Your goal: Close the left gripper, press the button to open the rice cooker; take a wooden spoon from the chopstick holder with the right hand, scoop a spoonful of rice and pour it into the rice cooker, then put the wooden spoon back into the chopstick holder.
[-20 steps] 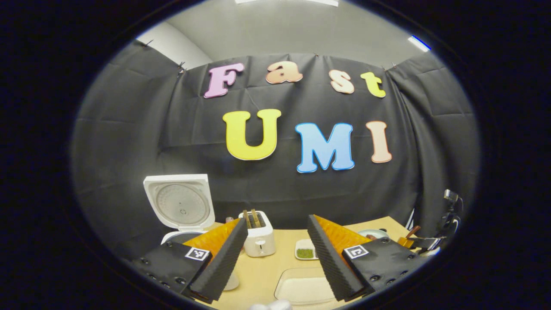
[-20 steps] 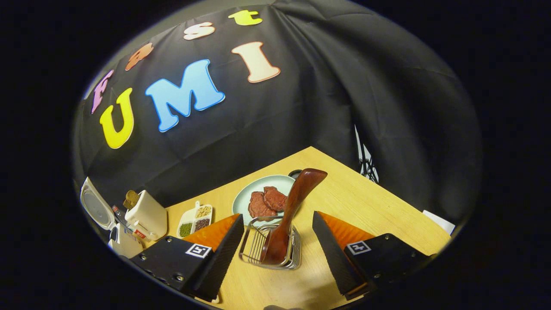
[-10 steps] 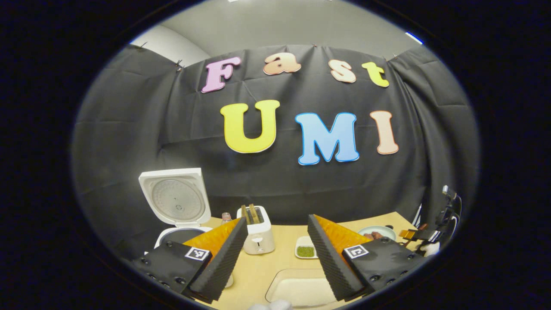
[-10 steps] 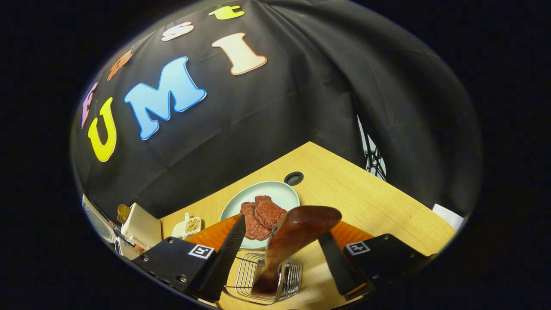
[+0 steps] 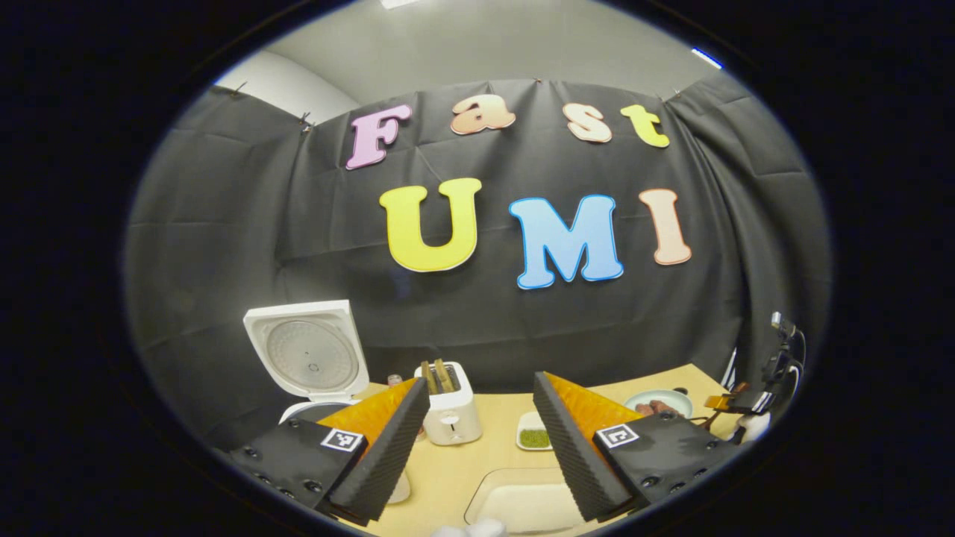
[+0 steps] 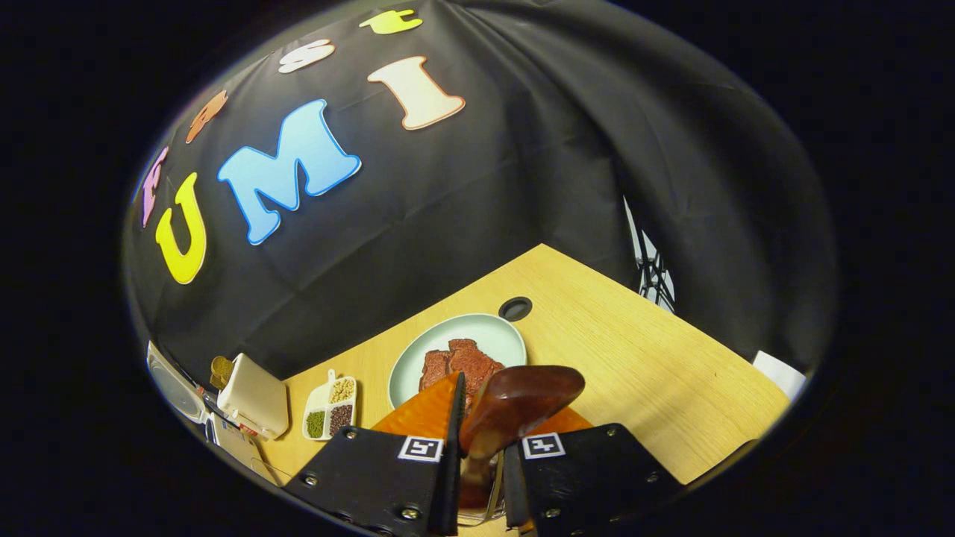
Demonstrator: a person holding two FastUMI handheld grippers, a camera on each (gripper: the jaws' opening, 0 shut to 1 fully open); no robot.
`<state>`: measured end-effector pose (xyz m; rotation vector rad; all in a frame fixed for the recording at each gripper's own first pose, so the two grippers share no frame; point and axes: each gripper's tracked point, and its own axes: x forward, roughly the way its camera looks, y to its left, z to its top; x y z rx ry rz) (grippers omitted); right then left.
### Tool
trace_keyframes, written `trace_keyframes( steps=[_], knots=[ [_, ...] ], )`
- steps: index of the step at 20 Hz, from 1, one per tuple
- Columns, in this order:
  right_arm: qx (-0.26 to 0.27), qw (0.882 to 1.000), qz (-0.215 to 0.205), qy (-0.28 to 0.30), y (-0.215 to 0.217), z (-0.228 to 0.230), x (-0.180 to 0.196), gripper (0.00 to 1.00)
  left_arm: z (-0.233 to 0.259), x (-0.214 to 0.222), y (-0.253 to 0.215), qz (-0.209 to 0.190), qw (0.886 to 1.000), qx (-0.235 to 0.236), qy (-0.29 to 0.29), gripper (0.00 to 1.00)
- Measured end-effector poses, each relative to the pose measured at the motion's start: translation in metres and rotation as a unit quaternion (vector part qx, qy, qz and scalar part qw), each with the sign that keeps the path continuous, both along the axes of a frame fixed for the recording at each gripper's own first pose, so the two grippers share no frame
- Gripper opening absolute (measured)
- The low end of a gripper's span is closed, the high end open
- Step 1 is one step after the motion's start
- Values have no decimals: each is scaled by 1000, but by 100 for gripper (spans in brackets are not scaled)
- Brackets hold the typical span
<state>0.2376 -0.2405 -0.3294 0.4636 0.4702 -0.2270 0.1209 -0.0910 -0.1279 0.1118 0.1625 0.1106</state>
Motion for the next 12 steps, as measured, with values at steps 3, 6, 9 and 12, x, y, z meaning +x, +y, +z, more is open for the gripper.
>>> trace_keyframes(
  steps=[3,6,9,12],
  knots=[
    [-24,1000,-1,-12,4,19,-3,24,-3,-5,16,5,1000,-7,4,96],
    [-58,998,4,-32,14,57,-6,19,-4,-13,37,6,1000,-3,3,99],
    [-105,992,10,-63,26,113,-17,19,1,-24,59,3,1000,3,-6,99],
    [-130,987,25,-93,55,170,-30,24,-1,-37,80,2,1000,-5,-5,97]
  ],
)
